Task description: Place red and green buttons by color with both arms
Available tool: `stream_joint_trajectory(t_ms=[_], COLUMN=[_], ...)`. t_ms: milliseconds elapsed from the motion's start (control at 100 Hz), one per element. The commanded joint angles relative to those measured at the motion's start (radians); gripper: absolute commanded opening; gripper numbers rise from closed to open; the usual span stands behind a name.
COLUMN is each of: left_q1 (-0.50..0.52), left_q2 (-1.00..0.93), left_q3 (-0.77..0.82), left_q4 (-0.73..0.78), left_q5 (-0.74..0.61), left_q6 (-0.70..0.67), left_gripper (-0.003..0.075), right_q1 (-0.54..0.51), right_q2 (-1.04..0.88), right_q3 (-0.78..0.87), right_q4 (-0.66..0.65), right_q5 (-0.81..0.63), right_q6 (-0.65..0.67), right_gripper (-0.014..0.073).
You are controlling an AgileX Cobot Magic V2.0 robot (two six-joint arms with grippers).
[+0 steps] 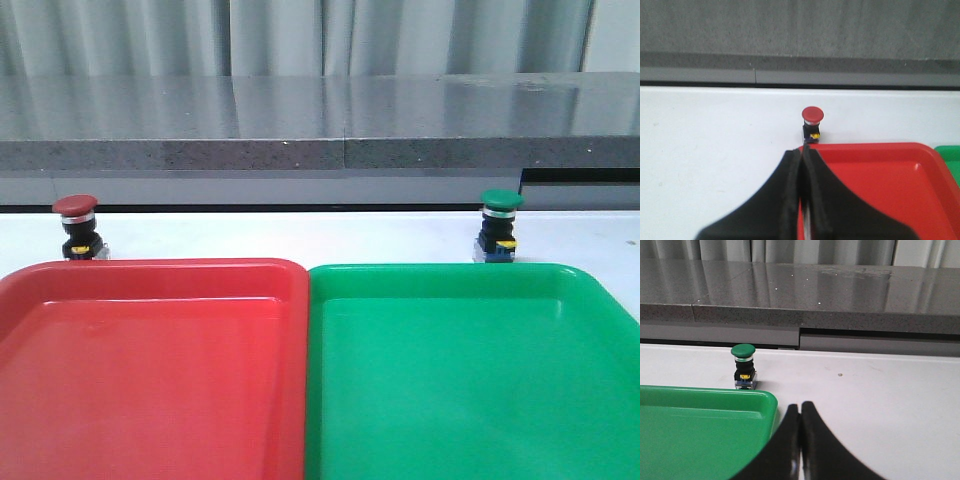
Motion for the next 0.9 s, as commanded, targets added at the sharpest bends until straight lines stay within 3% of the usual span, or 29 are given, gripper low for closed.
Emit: stream_joint_trajectory(t_ms=[0, 200, 550, 650, 770, 820, 850, 890], left_q1=[0.002, 0.002, 0.002, 0.002, 0.002, 0.002, 0.002, 0.002], left_q2=[0.111, 0.281, 0.379, 0.375, 0.375, 0.375, 0.375, 0.375], left_q3=[-0.119, -0.217, -0.219, -0.221, -0.223, -0.223, -0.223, -0.223], left_q4=[-0.01, -0.01, -0.01, -0.01, -0.01, -0.008, -0.001, 0.001], left_q5=[0.02, 0.097, 0.122, 0.122, 0.122, 0.122, 0.12, 0.12], left_q6=[-0.012, -0.012, -0.006, -0.001, -0.001, -0.001, -0.001, -0.001], left_gripper=[-0.0019, -0.0019, 0.0005, 0.0169, 0.0549, 0.0671, 0.0724, 0.0708], right_q1=[-0.009, -0.009, -0.009, -0.009, -0.009, -0.009, -0.009, -0.009], right_q2=[-0.021, -0.021, -0.021, -0.021, -0.021, -0.021, -0.021, -0.021], right_q3=[-0.014, -0.014, -0.014, -0.014, -0.014, -0.014, -0.014, -0.014], right_q4=[-0.002, -0.002, -0.002, -0.002, -0.002, -0.002, -0.002, -0.002], right_q5=[-0.085, -0.085, -0.085, -0.085, -0.085, -0.085, -0.085, -0.085], right_q6=[0.0, 0.0, 0.0, 0.0, 0.0, 0.0, 0.0, 0.0], right_gripper=[-0.0109, -0.0109, -0.0109, -0.0109, -0.0109, -0.0109, -0.0109, -0.0109])
